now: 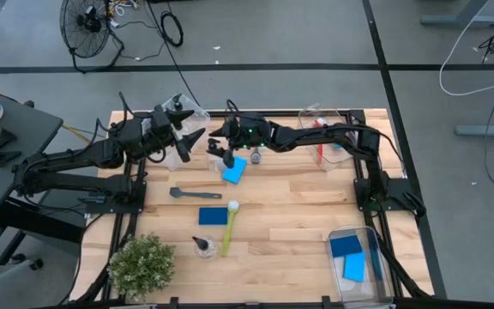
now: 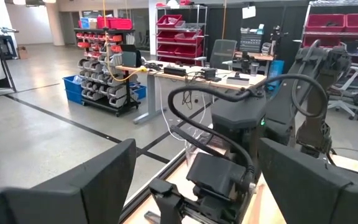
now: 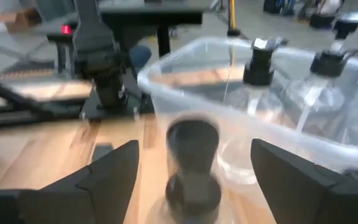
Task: Pick & Place Kitchen Sink Supplies
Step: Put the transparent bottle spray into the transparent container
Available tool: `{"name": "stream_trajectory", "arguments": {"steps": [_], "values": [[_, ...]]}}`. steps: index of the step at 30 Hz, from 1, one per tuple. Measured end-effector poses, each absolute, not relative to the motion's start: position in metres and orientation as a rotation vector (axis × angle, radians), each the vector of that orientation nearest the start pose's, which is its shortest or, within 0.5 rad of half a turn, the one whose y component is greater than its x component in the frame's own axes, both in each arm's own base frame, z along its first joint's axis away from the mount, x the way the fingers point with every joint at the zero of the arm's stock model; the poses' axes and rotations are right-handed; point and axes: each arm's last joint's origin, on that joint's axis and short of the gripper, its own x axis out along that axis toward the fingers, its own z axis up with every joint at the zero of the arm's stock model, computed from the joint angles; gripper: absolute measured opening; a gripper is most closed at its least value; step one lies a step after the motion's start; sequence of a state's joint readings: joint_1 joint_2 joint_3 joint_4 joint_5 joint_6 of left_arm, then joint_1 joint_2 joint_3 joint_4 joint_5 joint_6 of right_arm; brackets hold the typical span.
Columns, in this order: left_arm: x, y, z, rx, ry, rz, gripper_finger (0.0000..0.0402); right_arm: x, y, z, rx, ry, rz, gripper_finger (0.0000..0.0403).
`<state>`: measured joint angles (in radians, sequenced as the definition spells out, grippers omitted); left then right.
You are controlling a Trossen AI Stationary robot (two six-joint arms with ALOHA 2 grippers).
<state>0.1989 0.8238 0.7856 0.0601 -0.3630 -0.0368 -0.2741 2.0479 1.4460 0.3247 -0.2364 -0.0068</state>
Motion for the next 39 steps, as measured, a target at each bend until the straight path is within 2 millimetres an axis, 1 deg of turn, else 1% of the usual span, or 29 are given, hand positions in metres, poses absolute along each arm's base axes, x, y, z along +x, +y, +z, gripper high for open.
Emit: {"name": "stream_trajectory", "arguments": {"steps": [4,8,11,14,18,26,31,39], "values": [[0.177,0.046,0.350,-0.038,-0.032,0.561,0.0341,0.450,-0.117,0.225,0.067,0.310,0.002,0.0311],[0.177,0.046,0.350,-0.038,-0.032,0.561,0.0341,0.443,-0.115,0.235,0.062,0.343,0.016,0.0311],[0.177,0.046,0.350,-0.038,-0.032,0.561,0.0341,0.435,-0.112,0.244,0.035,0.398,0.025,0.0311],[0.177,0.046,0.350,-0.038,-0.032,0.562,0.0341,0.421,-0.109,0.254,0.006,0.483,0.040,0.0311],[0.177,0.046,0.350,-0.039,-0.031,0.562,0.0341,0.404,-0.104,0.261,-0.035,0.610,0.064,0.0311],[0.177,0.046,0.349,-0.040,-0.021,0.562,0.0341,0.371,-0.098,0.277,-0.049,0.804,0.011,0.0311],[0.177,0.046,0.346,-0.038,0.008,0.562,0.0341,0.351,-0.091,0.295,-0.046,0.850,-0.014,0.0311],[0.177,0.045,0.340,-0.034,0.076,0.534,0.0341,0.317,-0.077,0.325,0.029,0.885,-0.045,0.0311]]}}
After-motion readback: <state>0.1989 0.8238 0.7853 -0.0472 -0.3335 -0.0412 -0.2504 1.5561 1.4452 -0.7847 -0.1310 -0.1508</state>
